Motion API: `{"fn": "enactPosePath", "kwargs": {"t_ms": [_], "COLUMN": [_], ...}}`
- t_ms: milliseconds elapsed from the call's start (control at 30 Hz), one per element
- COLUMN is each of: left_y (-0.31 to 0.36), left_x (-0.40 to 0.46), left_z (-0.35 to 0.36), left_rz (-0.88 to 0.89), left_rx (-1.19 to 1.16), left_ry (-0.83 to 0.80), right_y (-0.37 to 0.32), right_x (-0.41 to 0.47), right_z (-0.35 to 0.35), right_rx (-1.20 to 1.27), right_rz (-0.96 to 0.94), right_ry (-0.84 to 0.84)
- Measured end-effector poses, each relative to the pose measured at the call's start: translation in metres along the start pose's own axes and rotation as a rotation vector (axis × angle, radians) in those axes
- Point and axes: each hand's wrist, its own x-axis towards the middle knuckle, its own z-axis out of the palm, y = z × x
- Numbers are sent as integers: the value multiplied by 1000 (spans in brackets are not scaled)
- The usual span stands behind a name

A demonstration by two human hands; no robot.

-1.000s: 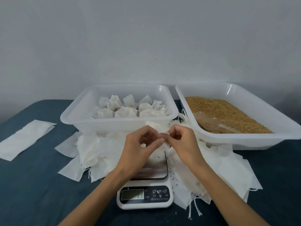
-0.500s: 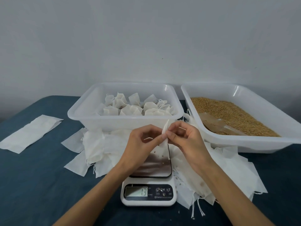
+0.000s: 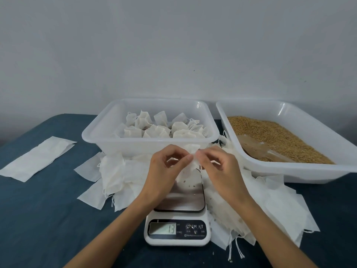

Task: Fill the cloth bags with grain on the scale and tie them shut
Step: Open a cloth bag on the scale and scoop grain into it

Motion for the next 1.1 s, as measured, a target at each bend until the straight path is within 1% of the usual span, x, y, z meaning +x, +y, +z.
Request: {"fn": "enactPosePath", "kwargs": {"t_ms": [100,167,233,333,367,433,533,600,667,767,800,833,933,1000,1067,1100], "left_y": [-1,-1,0,2,3,4,5,5,6,5,5,5,4,4,4,5], "left_x": [0,1,4,5,5,5,5,5,4,4,4,5,6,7,7,7], "left_z": [1,0,-2,-6,-7,-7,-7,-6,-5,-5,-5,-6,-8,-9,-8,-8], "left_rz": [38,40,3,-107,-138,-167,-141,-112,-90,-82,-81,-82,-96,-103,-97,-92], "left_rx": [43,53,54,-81,-137,-183,-146,-109,-70,-43,-40,-41,-83,-94,-84,-75], "left_ry": [-21,16,67,37,13,-4,30,45,42,39,43,54,110,140,154,154], "right_y": [0,1,1,0,0,-1,3,4,3,-3,-3,-2,1,1,0,-2], "right_x": [2,4,7,11,12,11,10,9,7,4,3,3,4,7,9,9], "right_z": [1,-2,-9,-15,-15,-14,-14,-14,-14,-10,-9,-8,-11,-14,-16,-16], "right_rx": [54,135,240,432,455,391,80,-29,26,101,113,118,65,82,172,218], "right_rz": [24,32,64,119,126,99,-9,-67,-80,-45,-32,-21,-7,13,51,70], "right_ry": [-63,-29,29,66,73,104,223,267,195,24,-4,2,132,188,167,117]}}
